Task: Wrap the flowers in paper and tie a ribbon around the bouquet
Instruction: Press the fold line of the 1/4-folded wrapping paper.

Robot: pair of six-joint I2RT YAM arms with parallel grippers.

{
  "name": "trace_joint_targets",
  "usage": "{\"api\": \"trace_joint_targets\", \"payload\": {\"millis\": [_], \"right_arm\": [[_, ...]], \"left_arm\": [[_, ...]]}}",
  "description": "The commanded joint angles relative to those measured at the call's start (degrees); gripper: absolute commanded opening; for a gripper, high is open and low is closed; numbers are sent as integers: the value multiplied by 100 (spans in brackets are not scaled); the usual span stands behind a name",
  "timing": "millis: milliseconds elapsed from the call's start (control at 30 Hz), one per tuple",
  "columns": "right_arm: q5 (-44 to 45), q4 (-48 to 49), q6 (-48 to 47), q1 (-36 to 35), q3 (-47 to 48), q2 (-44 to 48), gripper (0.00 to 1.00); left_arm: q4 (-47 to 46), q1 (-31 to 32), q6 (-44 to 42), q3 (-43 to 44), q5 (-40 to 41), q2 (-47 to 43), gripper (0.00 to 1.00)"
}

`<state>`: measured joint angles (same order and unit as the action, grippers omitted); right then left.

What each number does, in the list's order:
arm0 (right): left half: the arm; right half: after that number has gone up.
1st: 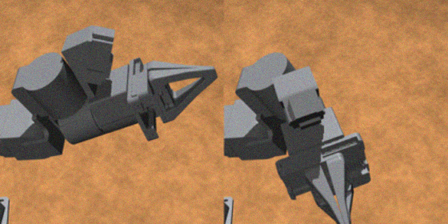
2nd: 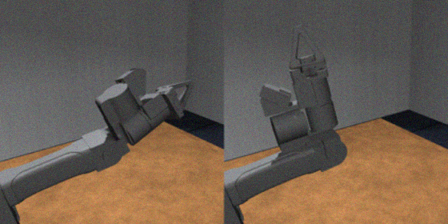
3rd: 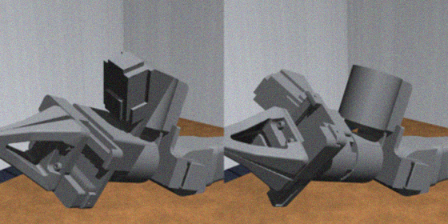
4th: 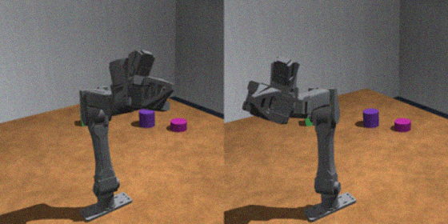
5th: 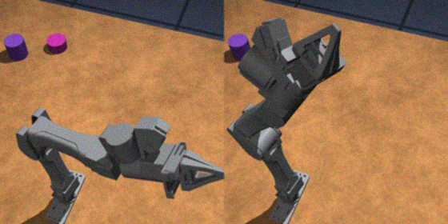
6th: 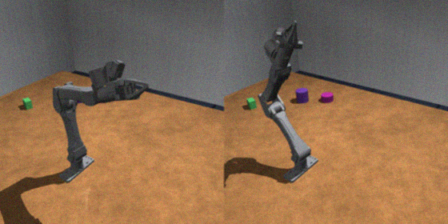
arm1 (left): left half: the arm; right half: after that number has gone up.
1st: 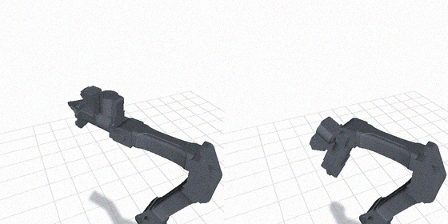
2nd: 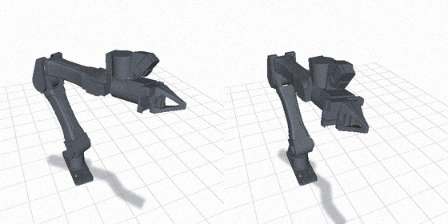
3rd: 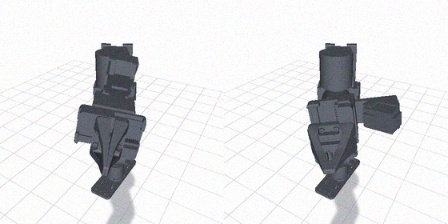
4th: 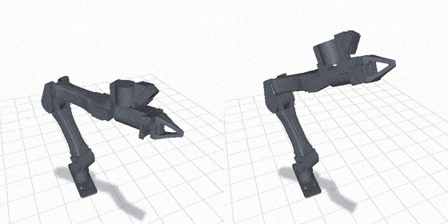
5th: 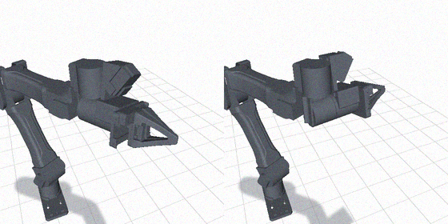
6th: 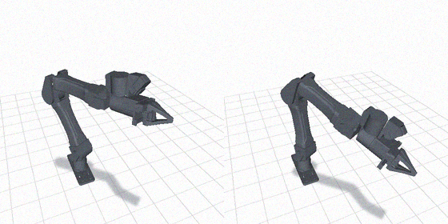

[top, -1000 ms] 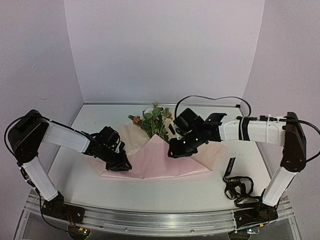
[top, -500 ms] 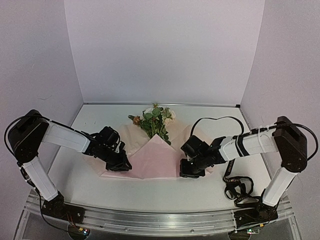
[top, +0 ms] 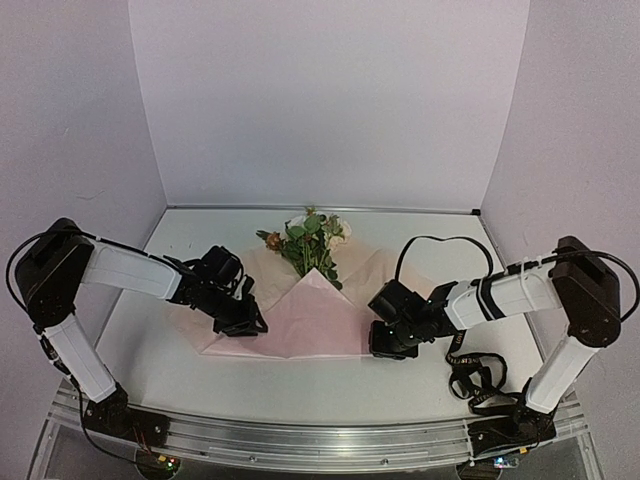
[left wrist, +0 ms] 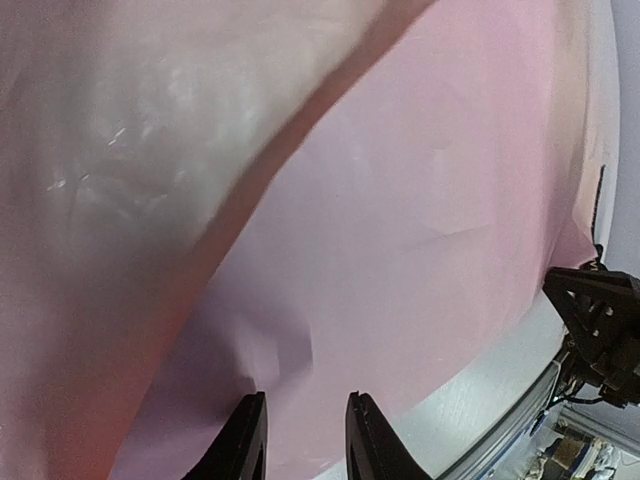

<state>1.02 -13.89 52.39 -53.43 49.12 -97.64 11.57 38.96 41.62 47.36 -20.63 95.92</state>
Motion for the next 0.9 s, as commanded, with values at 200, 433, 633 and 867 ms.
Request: {"api": "trace_joint_targets", "payload": {"millis": [200, 433, 633, 867], "right_arm": [[320, -206, 237, -5, -105, 112, 16], [330, -211, 295, -7, -107, 106, 16], [388, -211, 333, -8, -221, 164, 16], [456, -210, 419, -3, -376, 267, 16]], "left_arm": [[96, 832, 41, 353, 135, -416, 28], [3, 824, 392, -340, 443, -379, 22], [22, 695, 602, -918, 595, -631, 21], [343, 317, 872, -1343, 1010, -1085, 20]]}}
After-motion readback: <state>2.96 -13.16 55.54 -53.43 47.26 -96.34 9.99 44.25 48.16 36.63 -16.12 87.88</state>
